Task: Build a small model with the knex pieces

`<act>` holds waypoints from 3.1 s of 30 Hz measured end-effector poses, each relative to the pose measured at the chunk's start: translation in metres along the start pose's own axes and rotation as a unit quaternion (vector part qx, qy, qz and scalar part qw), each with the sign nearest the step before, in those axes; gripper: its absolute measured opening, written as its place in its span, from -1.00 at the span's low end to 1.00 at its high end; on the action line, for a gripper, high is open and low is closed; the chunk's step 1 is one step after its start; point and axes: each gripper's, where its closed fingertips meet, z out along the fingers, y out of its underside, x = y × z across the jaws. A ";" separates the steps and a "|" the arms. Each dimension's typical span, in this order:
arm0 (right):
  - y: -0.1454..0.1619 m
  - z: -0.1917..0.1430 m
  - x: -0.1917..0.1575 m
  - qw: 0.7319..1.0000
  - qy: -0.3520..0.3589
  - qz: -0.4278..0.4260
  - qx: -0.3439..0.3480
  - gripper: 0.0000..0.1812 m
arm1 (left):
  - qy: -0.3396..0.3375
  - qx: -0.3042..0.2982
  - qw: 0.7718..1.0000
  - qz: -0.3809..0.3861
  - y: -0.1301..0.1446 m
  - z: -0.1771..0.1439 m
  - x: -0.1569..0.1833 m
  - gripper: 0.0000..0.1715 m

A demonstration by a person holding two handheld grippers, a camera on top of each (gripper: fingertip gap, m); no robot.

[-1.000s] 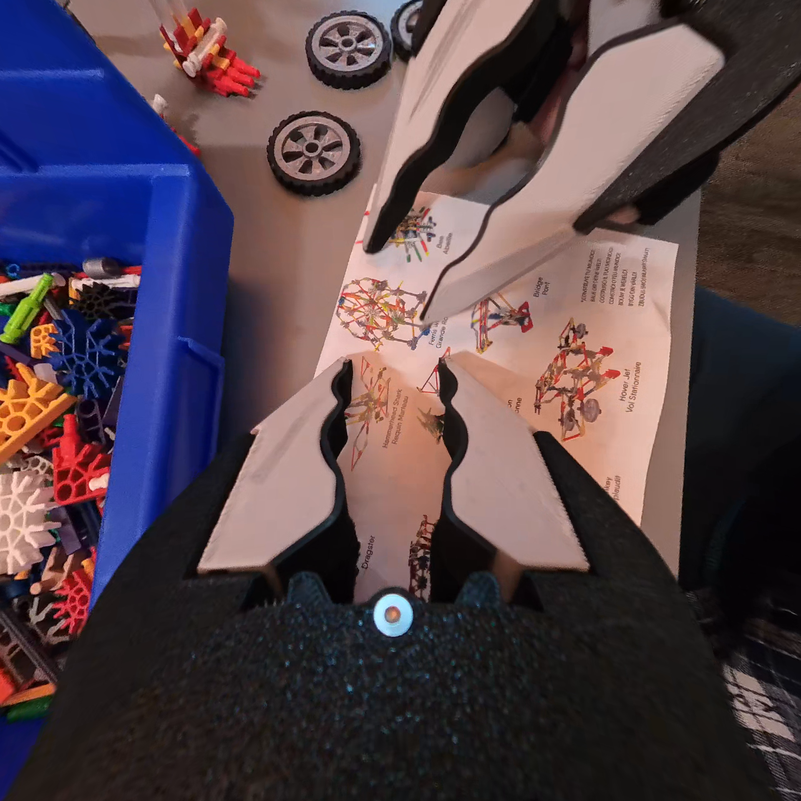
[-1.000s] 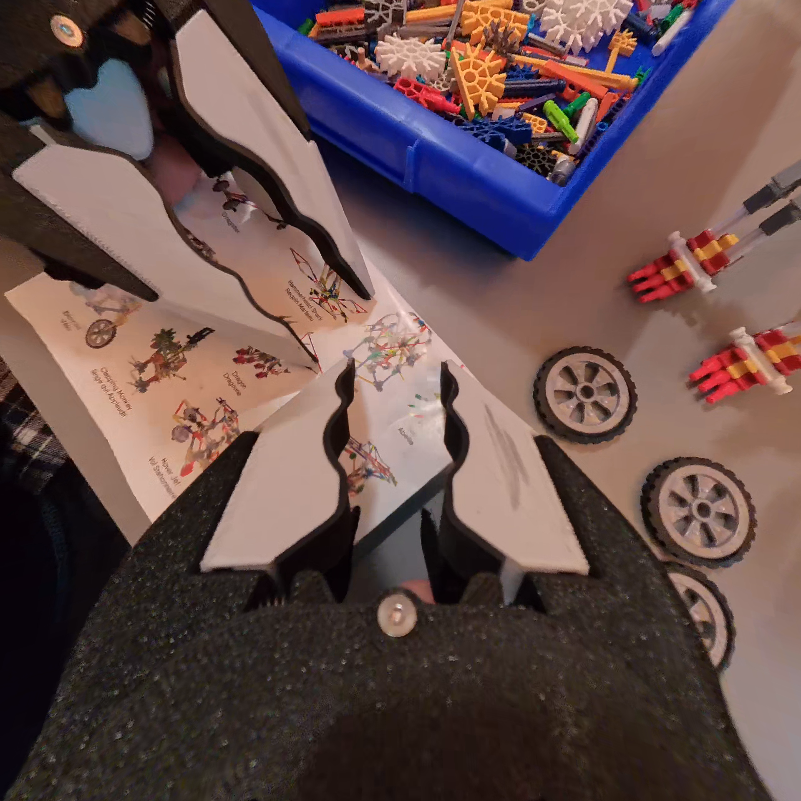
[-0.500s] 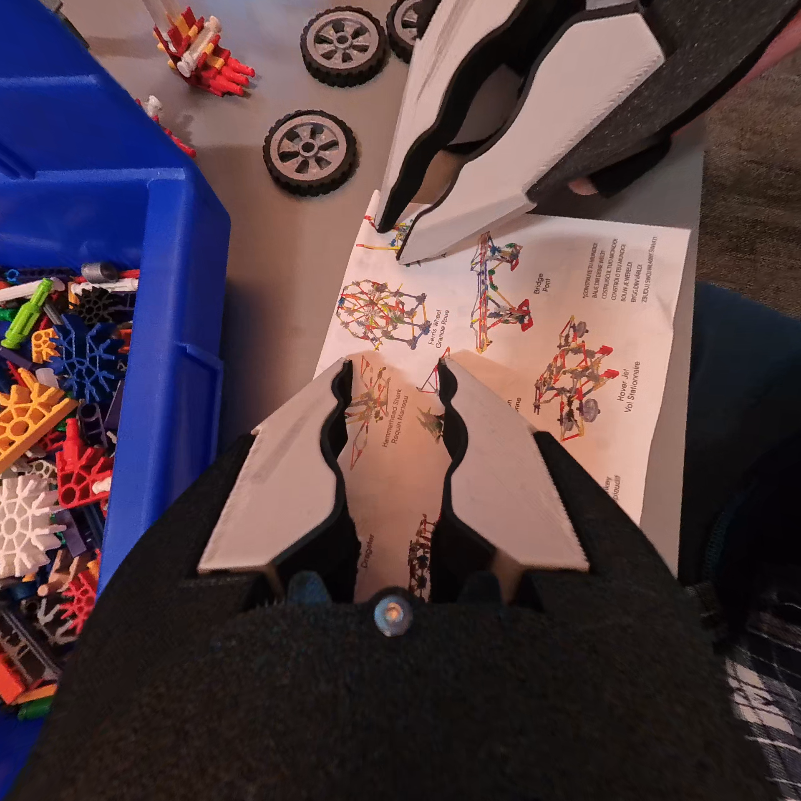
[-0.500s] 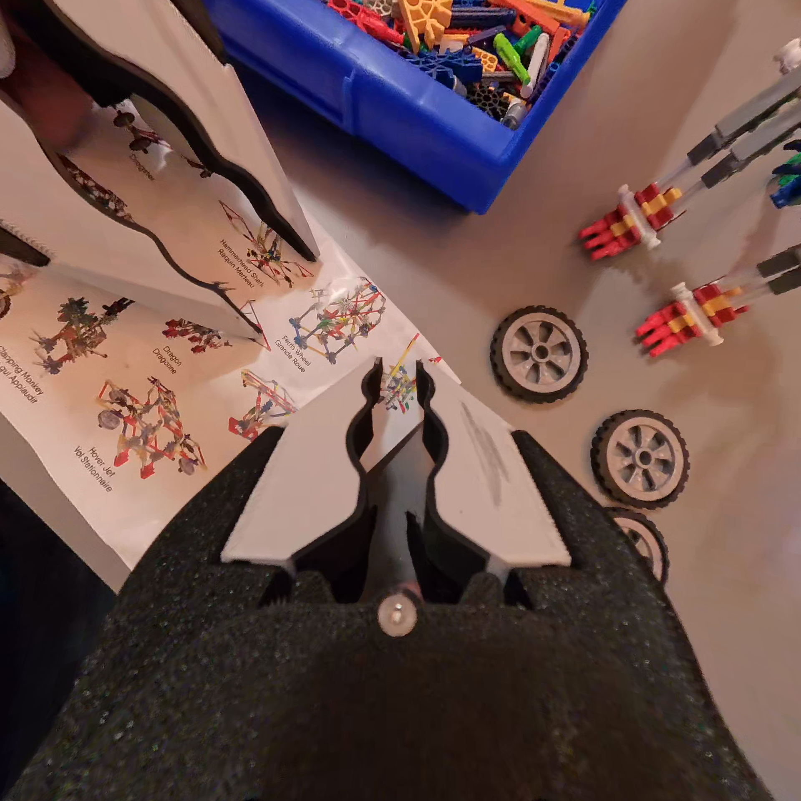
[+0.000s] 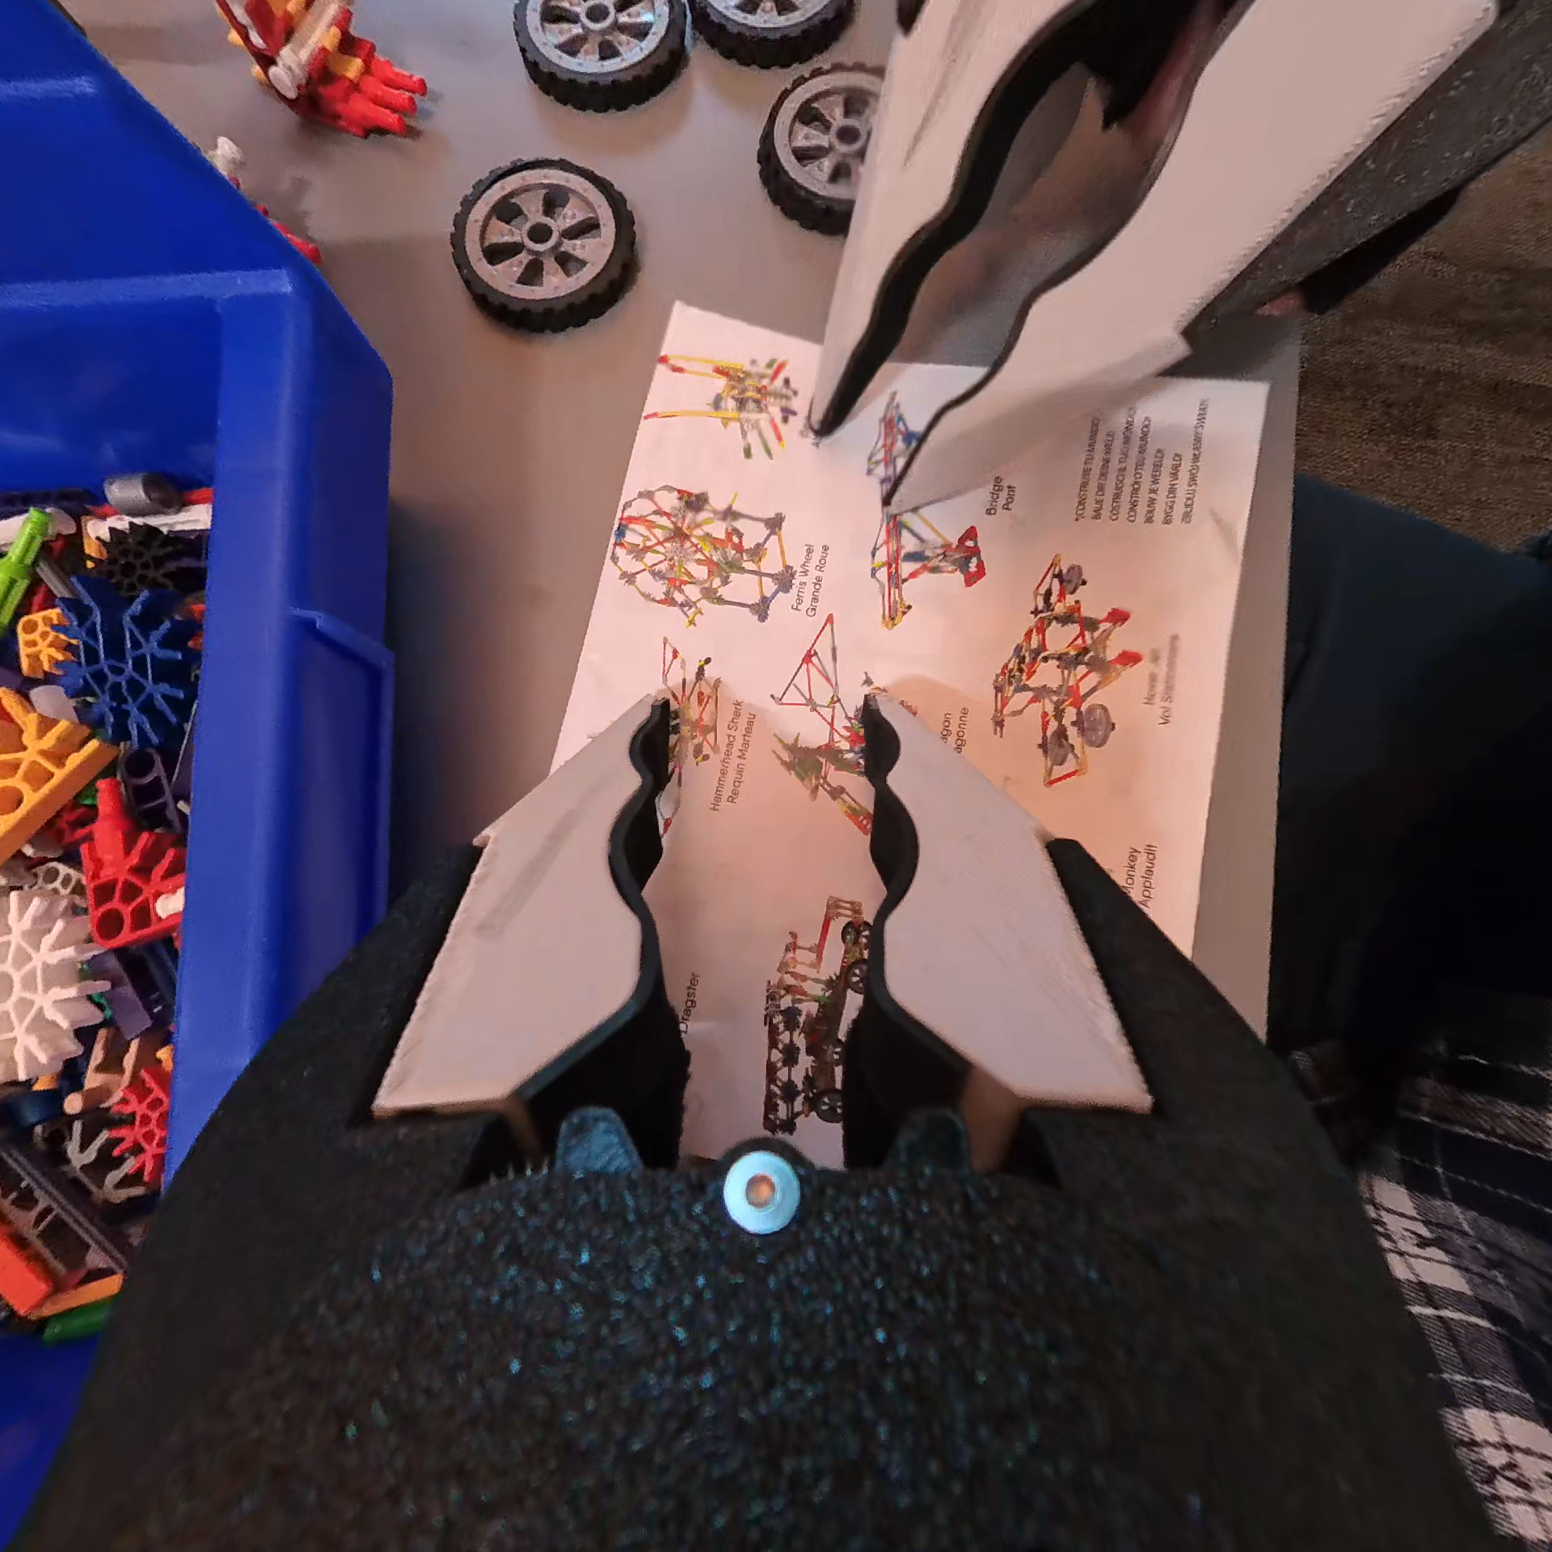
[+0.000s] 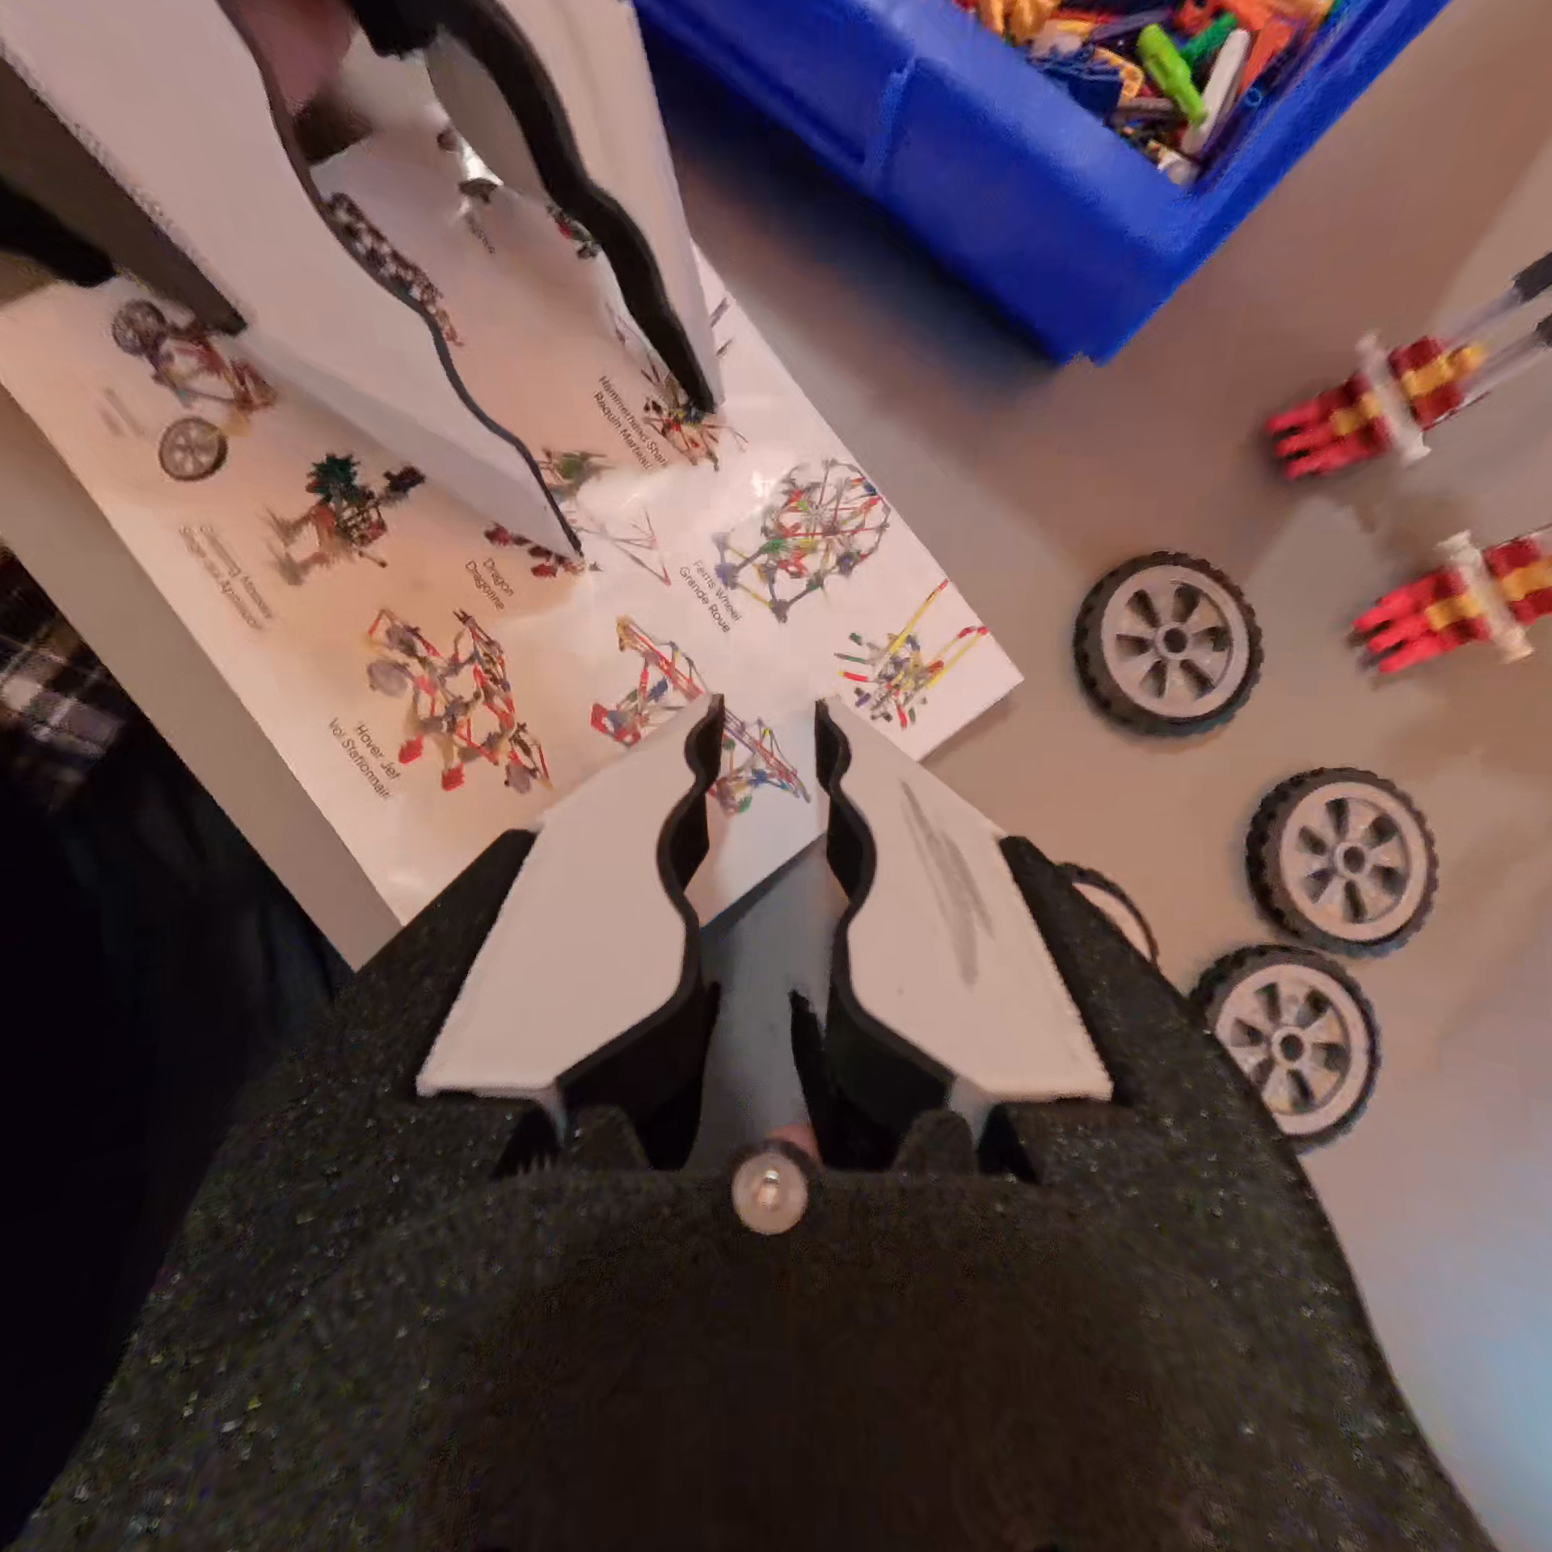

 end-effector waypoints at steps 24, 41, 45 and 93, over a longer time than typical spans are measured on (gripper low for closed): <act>0.013 -0.025 -0.005 0.996 0.013 0.061 0.058 -0.49 | -0.048 0.070 0.996 -0.038 0.020 -0.075 0.001 -0.43; -0.036 0.019 -0.065 0.999 -0.003 0.012 0.053 -0.49 | -0.073 -0.023 0.991 -0.112 0.106 -0.100 0.000 -0.46; -0.057 0.033 -0.083 0.998 -0.026 0.000 0.058 -0.44 | -0.125 -0.038 0.982 -0.135 0.123 -0.122 -0.016 -0.47; -0.109 0.027 0.034 0.983 0.064 0.075 0.158 -0.17 | -0.215 0.103 0.963 -0.127 0.070 -0.140 -0.115 -0.38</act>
